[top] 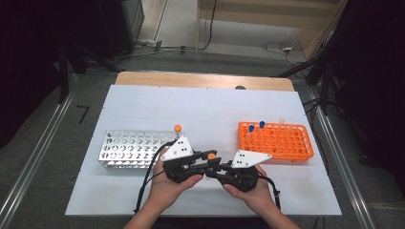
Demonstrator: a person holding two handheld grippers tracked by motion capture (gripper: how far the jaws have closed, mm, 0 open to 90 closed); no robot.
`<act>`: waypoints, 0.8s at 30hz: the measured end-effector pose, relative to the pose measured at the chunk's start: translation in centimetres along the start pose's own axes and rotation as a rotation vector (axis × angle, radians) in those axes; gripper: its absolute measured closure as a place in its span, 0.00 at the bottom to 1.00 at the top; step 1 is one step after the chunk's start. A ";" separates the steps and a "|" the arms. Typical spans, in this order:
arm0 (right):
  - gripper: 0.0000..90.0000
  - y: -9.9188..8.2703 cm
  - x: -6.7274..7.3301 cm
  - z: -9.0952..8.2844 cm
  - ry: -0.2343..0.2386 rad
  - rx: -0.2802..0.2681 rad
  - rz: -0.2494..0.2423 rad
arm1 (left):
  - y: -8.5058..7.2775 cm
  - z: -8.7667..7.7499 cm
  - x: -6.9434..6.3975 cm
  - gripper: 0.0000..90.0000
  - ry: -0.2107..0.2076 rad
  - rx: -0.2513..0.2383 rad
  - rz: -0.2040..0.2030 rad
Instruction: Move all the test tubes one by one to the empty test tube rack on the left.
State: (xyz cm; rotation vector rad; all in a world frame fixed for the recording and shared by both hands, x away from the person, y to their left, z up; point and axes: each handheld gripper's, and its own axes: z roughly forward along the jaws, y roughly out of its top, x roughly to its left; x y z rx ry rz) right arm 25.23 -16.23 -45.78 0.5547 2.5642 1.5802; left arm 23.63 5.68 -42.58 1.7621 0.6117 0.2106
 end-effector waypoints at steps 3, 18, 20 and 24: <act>0.73 -0.1 -0.1 0.0 -0.012 -0.013 0.000 | 0.0 -0.2 0.2 0.79 0.013 -0.005 -0.007; 0.00 -0.7 -1.8 -3.3 -0.044 -0.039 0.024 | 0.8 -3.5 2.1 0.79 0.116 -0.051 -0.031; 0.00 -1.0 -2.0 -3.9 -0.045 -0.041 0.025 | 0.8 -3.9 2.5 0.79 0.132 -0.056 -0.036; 0.00 -1.5 -2.5 -4.9 -0.089 -0.042 0.035 | 1.0 -5.1 3.3 0.79 0.169 -0.071 -0.043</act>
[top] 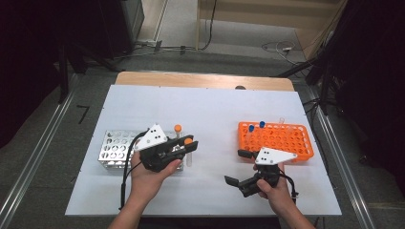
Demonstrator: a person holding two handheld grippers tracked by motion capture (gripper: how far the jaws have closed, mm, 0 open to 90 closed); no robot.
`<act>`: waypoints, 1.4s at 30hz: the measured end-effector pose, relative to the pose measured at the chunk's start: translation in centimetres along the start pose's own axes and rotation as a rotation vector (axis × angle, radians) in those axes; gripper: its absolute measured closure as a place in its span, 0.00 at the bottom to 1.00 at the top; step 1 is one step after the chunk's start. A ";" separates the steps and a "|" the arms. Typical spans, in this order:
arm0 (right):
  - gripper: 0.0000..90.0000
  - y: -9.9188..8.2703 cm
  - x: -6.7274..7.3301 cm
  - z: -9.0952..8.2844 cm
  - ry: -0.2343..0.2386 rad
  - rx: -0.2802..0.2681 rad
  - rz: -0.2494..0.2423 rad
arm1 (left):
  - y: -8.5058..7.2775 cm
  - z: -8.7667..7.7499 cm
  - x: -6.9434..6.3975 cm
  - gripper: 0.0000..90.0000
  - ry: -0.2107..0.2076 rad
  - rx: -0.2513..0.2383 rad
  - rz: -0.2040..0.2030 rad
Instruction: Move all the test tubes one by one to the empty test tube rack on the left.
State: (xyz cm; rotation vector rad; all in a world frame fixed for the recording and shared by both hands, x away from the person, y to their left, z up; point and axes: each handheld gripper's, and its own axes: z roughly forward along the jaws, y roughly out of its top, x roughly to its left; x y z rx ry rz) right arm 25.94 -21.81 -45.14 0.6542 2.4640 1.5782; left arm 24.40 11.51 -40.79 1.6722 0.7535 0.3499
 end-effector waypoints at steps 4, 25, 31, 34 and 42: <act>0.00 -0.4 -0.7 -1.4 -0.034 -0.010 0.009 | 0.4 -1.2 1.0 0.79 0.040 -0.020 -0.003; 0.00 -3.4 -3.6 -6.5 -0.168 -0.024 0.099 | 1.9 -2.1 5.8 0.79 0.176 -0.087 -0.002; 0.00 -3.5 -3.8 -6.5 -0.172 -0.027 0.101 | 1.5 -1.0 7.1 0.79 0.199 -0.119 -0.031; 0.00 -3.5 -3.9 -6.5 -0.170 -0.030 0.101 | 1.3 -0.5 7.5 0.79 0.224 -0.104 -0.033; 0.00 -3.5 -4.0 -6.6 -0.168 -0.037 0.109 | 0.5 0.3 8.2 0.79 0.238 -0.088 -0.062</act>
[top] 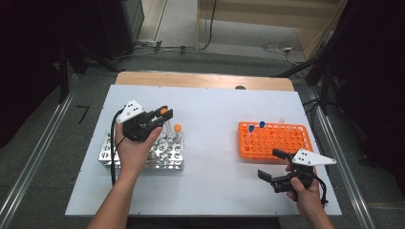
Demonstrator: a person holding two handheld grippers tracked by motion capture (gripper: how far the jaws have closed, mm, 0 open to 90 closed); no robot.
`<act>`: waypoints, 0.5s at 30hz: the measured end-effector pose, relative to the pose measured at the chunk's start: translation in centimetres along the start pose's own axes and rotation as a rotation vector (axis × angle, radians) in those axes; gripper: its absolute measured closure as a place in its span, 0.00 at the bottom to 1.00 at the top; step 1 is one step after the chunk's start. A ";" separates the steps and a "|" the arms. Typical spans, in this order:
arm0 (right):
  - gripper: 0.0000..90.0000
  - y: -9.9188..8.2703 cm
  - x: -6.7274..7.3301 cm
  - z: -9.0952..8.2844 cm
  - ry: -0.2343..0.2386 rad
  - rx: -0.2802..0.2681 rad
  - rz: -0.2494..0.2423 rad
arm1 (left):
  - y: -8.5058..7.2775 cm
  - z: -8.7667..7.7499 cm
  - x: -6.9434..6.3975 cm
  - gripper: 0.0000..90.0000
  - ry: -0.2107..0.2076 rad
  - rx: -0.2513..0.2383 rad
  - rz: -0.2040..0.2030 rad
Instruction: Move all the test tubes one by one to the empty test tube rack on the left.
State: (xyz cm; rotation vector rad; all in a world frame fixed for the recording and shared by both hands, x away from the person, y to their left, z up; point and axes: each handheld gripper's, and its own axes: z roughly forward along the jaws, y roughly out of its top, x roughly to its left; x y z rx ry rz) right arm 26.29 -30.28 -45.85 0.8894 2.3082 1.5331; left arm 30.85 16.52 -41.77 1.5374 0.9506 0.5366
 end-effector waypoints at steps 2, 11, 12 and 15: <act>0.00 0.0 0.0 0.0 -0.002 0.000 -0.003 | -0.2 0.1 0.0 0.79 0.000 0.007 0.002; 0.00 -0.1 0.0 0.1 -0.004 0.006 -0.007 | -1.3 0.5 -0.5 0.79 0.003 0.047 0.038; 0.00 -0.1 0.0 0.1 -0.004 0.006 -0.008 | -1.4 0.5 -0.5 0.79 0.005 0.054 0.046; 0.00 -0.1 0.0 0.2 -0.003 0.007 -0.007 | -1.7 0.6 -0.7 0.79 0.011 0.070 0.076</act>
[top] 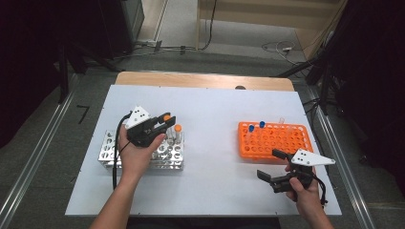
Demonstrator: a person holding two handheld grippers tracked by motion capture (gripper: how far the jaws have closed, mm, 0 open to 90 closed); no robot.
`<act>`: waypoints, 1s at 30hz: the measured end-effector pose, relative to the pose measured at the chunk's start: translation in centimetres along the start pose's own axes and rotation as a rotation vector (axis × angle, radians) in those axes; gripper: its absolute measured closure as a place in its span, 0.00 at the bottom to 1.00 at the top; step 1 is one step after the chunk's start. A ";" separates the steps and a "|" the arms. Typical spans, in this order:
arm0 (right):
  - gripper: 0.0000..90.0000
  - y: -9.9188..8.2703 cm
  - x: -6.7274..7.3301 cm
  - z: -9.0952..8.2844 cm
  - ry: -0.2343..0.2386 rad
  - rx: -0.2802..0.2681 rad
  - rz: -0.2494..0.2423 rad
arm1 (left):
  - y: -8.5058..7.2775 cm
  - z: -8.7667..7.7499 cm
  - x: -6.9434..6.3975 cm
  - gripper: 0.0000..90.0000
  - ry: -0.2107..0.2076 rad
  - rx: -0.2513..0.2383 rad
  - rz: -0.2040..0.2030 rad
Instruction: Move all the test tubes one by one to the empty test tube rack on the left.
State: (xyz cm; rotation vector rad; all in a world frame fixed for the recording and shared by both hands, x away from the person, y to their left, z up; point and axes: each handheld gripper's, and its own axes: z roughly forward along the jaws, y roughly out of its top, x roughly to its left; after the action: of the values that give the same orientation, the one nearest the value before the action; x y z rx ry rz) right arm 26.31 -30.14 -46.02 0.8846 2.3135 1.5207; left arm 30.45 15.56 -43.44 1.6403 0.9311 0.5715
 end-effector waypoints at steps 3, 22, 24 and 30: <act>0.00 0.0 0.0 0.0 -0.001 0.003 -0.001 | -0.2 0.0 -0.2 0.79 0.006 0.002 0.011; 0.00 -0.1 -0.1 0.1 -0.009 0.005 -0.003 | 0.0 -0.3 -1.0 0.77 -0.032 0.042 0.013; 0.00 -0.1 0.0 0.1 -0.011 0.005 -0.003 | 0.0 -0.2 -0.9 0.75 -0.034 0.045 0.000; 0.00 -0.1 -0.2 0.1 -0.015 0.005 0.001 | 0.2 -0.3 -0.8 0.76 -0.013 0.053 0.008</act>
State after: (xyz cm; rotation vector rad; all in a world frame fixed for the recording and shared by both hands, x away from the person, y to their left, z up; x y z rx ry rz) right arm 26.48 -30.21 -46.19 0.8961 2.3078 1.5044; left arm 29.81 15.05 -43.11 1.6939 0.9374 0.5452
